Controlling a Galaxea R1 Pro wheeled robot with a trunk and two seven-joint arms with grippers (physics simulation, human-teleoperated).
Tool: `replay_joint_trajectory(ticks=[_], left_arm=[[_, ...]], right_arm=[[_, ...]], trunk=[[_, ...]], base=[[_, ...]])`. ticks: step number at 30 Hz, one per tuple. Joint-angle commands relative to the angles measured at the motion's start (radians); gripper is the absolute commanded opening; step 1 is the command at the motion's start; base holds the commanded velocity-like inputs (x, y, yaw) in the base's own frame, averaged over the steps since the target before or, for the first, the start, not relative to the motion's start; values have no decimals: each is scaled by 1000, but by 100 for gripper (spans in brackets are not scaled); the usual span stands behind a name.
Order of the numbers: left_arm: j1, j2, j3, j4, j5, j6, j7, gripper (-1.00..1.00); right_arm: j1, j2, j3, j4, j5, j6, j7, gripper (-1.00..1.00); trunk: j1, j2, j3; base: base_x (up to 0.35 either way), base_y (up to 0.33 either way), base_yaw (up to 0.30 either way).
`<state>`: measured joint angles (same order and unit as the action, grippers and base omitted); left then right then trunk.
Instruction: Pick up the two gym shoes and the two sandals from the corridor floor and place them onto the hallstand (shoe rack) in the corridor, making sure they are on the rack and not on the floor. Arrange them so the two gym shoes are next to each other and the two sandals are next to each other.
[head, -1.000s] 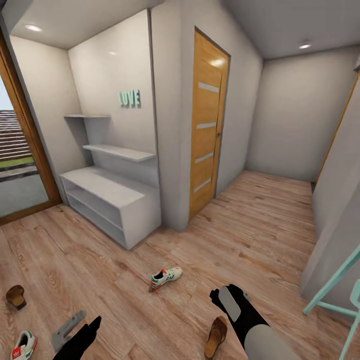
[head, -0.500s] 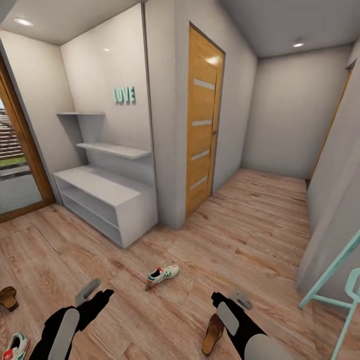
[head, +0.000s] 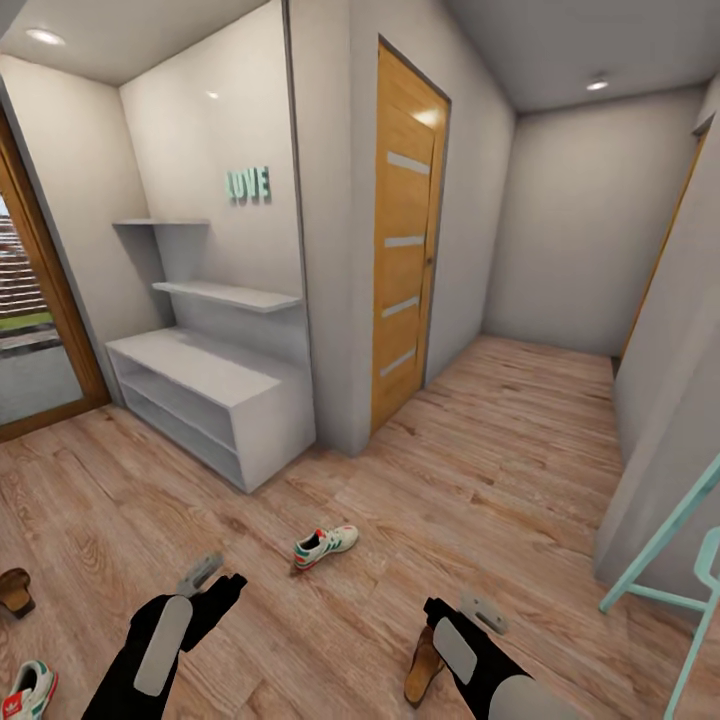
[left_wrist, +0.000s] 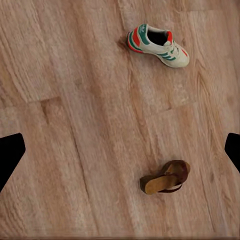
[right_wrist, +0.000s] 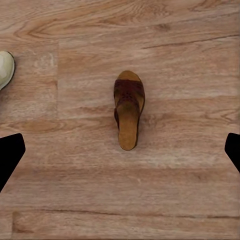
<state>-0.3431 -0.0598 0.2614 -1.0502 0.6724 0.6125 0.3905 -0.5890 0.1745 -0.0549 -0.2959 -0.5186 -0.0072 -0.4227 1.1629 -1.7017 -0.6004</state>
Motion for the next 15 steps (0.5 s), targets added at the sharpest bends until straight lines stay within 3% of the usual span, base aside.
replay_joint_trajectory(ticks=[1, 7, 15], left_arm=[[0, 0, 0, 0, 0, 0, 0, 100], [-5, -3, -18, 45, 0, -38, 3, 100], [-6, -3, -20, 58, 0, -50, 7, 100]], right_arm=[[0, 0, 0, 0, 0, 0, 0, 100], [0, 0, 7, -2, 1, -5, 24, 100], [1, -1, 52, 2, 31, -4, 148, 100]], trunk=[[4, -7, -3], [27, -49, -22], [58, -105, -47]], base=[[0, 0, 0], [0, 0, -8], [0, 0, -32]])
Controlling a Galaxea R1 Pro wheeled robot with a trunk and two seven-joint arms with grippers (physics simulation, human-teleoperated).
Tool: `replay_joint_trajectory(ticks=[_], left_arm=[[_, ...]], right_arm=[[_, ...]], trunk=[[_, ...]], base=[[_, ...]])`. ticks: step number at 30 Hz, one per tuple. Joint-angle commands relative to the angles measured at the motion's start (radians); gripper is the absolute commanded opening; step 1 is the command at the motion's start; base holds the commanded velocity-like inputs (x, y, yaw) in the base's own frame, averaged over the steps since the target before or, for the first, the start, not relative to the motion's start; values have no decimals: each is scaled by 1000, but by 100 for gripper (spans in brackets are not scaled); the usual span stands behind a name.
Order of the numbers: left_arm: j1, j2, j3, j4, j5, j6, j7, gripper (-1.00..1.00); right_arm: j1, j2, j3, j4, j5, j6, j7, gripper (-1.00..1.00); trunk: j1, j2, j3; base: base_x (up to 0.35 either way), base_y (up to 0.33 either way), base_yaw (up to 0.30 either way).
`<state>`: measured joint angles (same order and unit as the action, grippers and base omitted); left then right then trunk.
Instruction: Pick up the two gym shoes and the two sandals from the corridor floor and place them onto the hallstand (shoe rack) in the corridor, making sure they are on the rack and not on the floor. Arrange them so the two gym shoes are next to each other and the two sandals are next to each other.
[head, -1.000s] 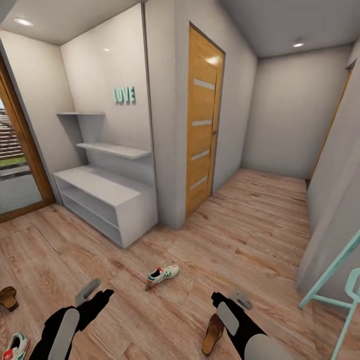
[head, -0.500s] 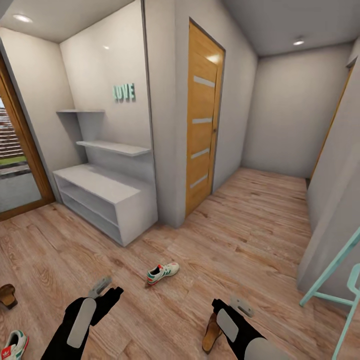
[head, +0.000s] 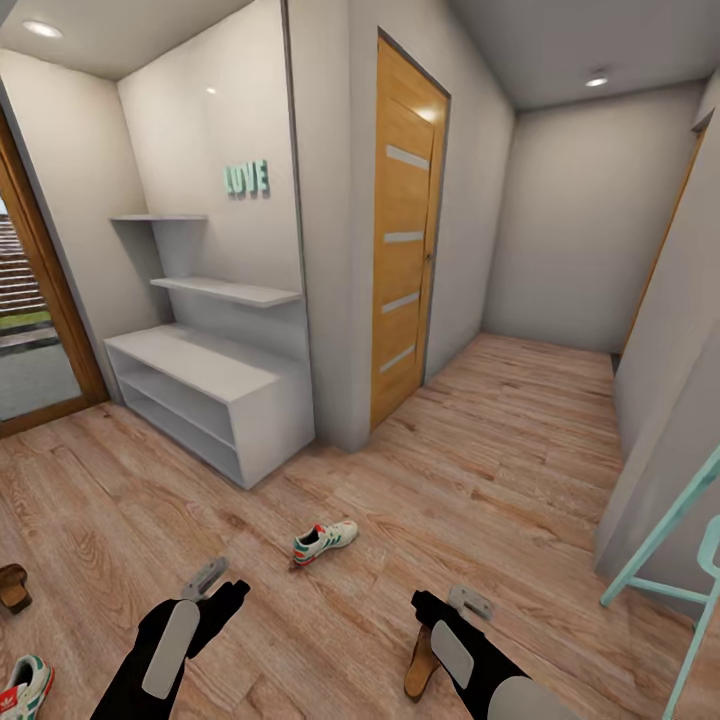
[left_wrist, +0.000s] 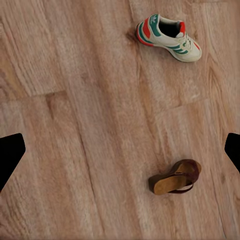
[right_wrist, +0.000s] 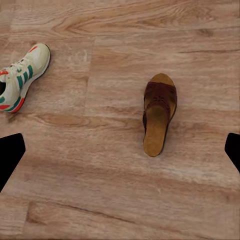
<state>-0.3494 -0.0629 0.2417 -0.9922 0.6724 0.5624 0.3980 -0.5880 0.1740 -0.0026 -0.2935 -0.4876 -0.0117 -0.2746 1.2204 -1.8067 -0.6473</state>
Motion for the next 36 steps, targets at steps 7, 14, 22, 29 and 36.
replay_joint_trajectory(ticks=[7, 14, 22, 29, 36], left_arm=[[0, 10, 17, 15, 2, -1, -2, 100], [89, 4, 97, -139, 17, -4, -7, 100], [141, 9, 92, -189, 6, -13, -7, 100], [161, 15, 88, -178, -6, -43, -7, 100], [162, 16, 62, -176, -7, -45, -7, 100]], right_arm=[[-1, 1, 11, -5, 6, 3, -7, 100], [-1, 1, 16, -7, 5, 13, -79, 100], [-1, 1, 18, -7, 6, 18, -79, 100], [-2, 1, 19, -7, 7, 18, -75, 100], [-1, 1, 38, -1, 15, 15, -62, 100]], trunk=[[27, -49, -22], [54, -98, -44], [54, -98, -41], [54, -98, -40], [54, -98, -39]], base=[[0, 0, -6], [0, 0, -75], [0, 0, -273], [13, 262, -293], [89, 311, -186]])
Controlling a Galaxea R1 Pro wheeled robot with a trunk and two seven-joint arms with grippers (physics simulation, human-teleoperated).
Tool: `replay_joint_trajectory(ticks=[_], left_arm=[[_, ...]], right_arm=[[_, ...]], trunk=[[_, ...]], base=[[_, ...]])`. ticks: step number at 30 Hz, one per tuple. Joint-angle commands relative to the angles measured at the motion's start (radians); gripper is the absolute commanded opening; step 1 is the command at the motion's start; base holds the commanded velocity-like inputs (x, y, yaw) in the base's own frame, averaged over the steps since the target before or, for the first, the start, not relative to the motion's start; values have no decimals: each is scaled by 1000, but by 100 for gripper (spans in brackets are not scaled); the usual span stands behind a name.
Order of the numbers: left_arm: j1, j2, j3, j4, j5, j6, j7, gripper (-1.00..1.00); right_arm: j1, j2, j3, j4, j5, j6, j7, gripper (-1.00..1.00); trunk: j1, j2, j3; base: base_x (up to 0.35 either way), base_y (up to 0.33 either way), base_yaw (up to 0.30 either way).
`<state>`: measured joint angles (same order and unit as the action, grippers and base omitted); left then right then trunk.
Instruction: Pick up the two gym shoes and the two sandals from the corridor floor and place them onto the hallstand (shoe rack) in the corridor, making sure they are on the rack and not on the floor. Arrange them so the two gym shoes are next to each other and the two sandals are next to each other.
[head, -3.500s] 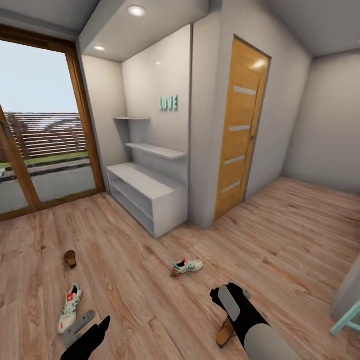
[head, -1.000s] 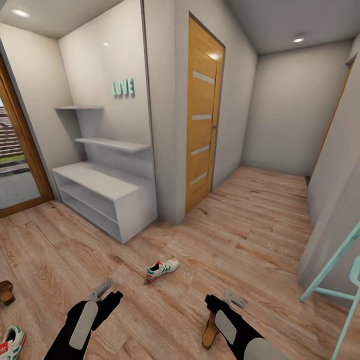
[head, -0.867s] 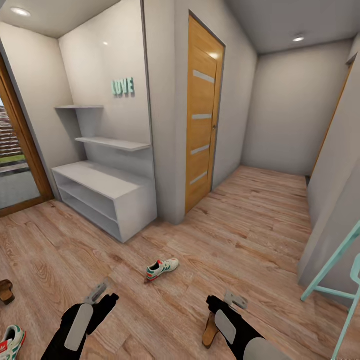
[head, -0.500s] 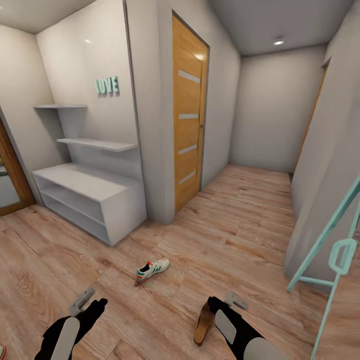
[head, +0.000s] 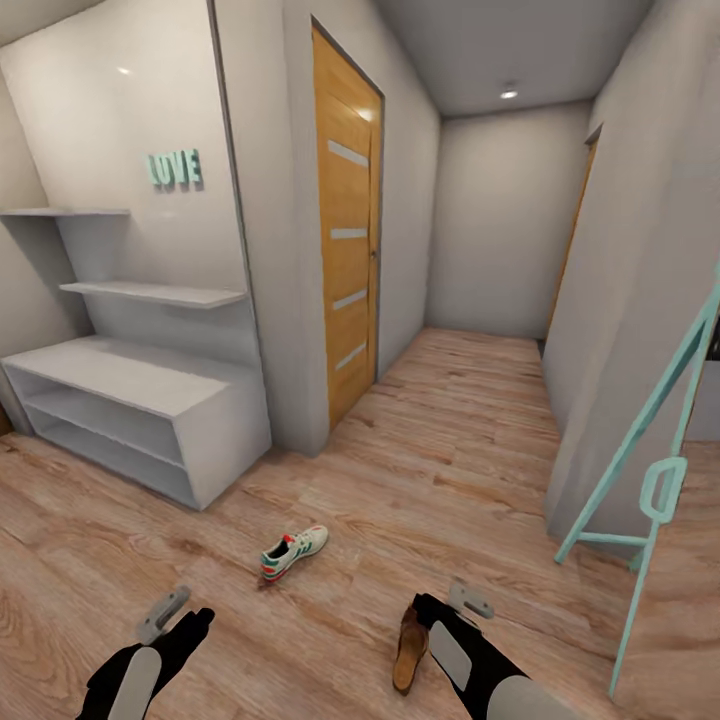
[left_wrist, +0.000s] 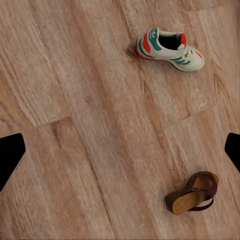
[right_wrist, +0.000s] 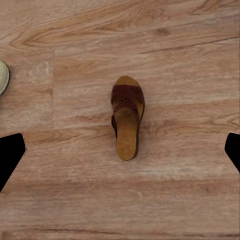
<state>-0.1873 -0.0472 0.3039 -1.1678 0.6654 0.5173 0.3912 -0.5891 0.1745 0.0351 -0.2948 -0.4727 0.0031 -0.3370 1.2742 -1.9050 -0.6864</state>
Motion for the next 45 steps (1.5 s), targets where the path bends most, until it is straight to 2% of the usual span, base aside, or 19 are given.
replay_joint_trajectory(ticks=[1, 6, 15, 16, 27, 28, 39, 45], left_arm=[[0, 0, -6, 0, 0, 0, 0, 100], [0, 1, -27, 0, -1, 0, 0, 100], [0, -2, -25, -14, 6, 3, 5, 100], [0, -12, -24, -61, 13, 7, 6, 100], [7, -16, -29, -143, 16, 26, 3, 100], [27, -17, -29, -189, 16, 37, 4, 100], [79, -19, -29, -303, 18, 43, 6, 100], [107, -18, -29, -353, 46, 44, 6, 100]], right_arm=[[0, 0, 3, 0, 1, 0, 1, 100], [0, 0, 14, 2, 4, 1, -1, 100], [0, 0, 17, 4, 4, 3, -15, 100], [0, 0, 19, 6, 4, 4, -19, 100], [-1, 0, 21, 6, 6, 2, -55, 100], [-1, 0, 20, 6, 6, 1, -58, 100], [-1, 0, 20, 29, 5, -11, -58, 100], [-3, 0, 13, 43, 3, -12, -54, 100]], trunk=[[0, 0, 0], [0, 0, 0], [0, 0, 0], [4, -7, -3], [46, -84, -37], [50, -91, -41], [92, -168, -75], [115, -210, -94]], base=[[129, 318, -63], [149, 320, -26], [74, 151, -5], [6, 11, 0], [1, 3, 0], [0, 0, 0], [0, 0, 0], [0, 0, 0]])
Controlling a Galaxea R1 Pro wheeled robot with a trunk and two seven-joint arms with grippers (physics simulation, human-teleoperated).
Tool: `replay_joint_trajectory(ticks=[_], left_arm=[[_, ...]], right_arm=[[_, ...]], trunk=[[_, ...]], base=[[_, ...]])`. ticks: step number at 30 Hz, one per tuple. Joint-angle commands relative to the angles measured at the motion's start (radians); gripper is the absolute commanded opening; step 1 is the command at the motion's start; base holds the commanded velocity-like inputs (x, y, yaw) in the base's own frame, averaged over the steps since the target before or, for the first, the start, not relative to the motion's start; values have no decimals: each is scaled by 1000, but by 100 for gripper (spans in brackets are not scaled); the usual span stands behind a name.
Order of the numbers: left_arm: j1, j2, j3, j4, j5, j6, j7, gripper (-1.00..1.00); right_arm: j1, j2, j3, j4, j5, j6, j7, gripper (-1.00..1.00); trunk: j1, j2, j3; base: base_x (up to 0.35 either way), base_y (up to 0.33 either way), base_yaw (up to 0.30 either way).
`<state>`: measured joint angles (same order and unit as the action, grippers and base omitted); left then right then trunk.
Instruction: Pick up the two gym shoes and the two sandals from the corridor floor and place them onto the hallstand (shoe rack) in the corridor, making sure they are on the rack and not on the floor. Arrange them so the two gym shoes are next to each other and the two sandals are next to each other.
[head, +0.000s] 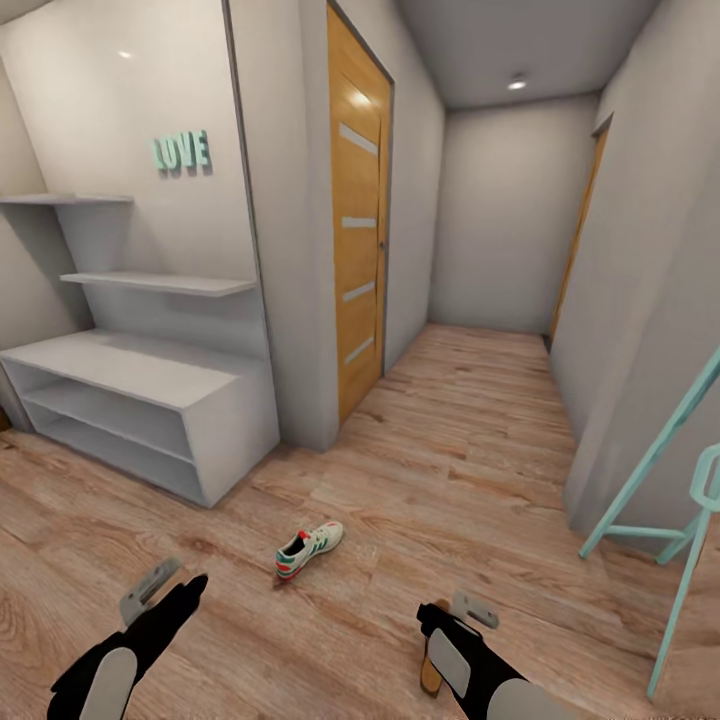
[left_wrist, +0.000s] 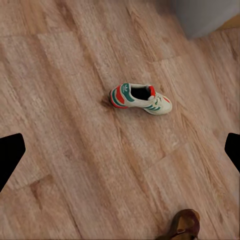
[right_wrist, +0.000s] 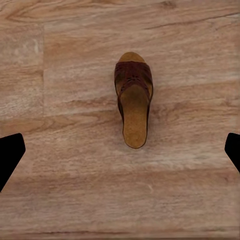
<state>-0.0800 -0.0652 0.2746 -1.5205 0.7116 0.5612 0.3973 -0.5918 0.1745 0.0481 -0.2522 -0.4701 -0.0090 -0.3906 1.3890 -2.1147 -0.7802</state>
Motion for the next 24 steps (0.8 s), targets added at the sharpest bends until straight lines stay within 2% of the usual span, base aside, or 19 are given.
replay_joint_trajectory(ticks=[1, 19, 24], left_arm=[[2, 0, 0, -2, 3, 0, 0, 100], [8, 1, -1, -2, 12, -3, 4, 100], [8, 0, -2, -2, 12, -4, 4, 100]], right_arm=[[0, 0, 0, 1, 0, 0, 1, 100], [-7, 0, 7, 1, 6, -17, 10, 100], [-9, 0, 38, -1, 26, -36, 10, 100]], trunk=[[4, -7, -3], [73, -133, -60], [92, -168, -75]], base=[[0, 0, 0], [0, 0, 0], [0, 0, 0]])
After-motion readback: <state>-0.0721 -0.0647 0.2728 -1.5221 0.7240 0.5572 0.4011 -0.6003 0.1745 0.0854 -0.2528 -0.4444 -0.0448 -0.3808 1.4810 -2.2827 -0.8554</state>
